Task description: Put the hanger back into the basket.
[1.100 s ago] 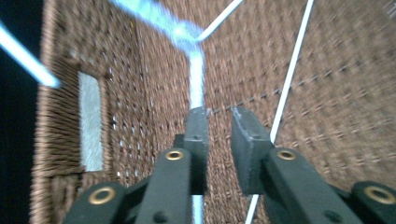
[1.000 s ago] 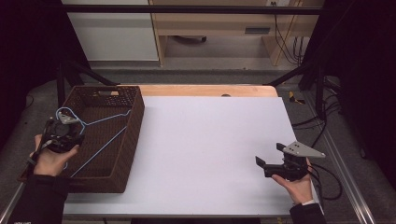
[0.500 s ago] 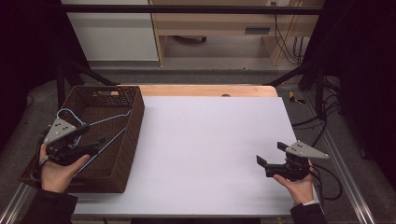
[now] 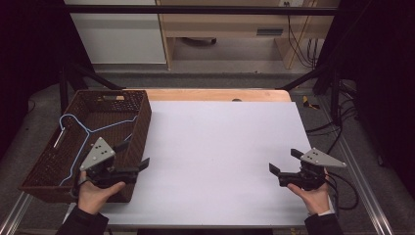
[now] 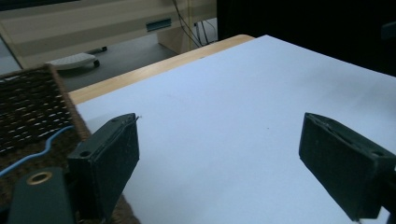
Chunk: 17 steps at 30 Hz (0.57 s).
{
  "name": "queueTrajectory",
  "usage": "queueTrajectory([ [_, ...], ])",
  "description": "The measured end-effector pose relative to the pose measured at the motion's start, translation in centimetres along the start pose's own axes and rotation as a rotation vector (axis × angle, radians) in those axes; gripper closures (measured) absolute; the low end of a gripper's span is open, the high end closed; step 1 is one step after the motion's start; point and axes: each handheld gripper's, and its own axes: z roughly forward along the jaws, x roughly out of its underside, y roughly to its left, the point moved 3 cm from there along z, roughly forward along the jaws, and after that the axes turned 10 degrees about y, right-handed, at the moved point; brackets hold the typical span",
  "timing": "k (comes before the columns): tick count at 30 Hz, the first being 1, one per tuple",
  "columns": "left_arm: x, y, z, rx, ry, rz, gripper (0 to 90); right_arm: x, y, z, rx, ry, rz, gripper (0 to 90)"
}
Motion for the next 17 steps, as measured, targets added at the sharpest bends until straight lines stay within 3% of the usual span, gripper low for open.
queueTrajectory([
  [4,0.7,-0.7,1.2,0.030,0.006,0.017,11.8,0.0,0.0,-0.2,-0.008,-0.010,0.003,4.5],
  [17,1.6,-0.8,1.9,0.022,0.025,0.019,9.2,0.2,0.0,-0.5,-0.023,-0.029,0.002,4.6],
])
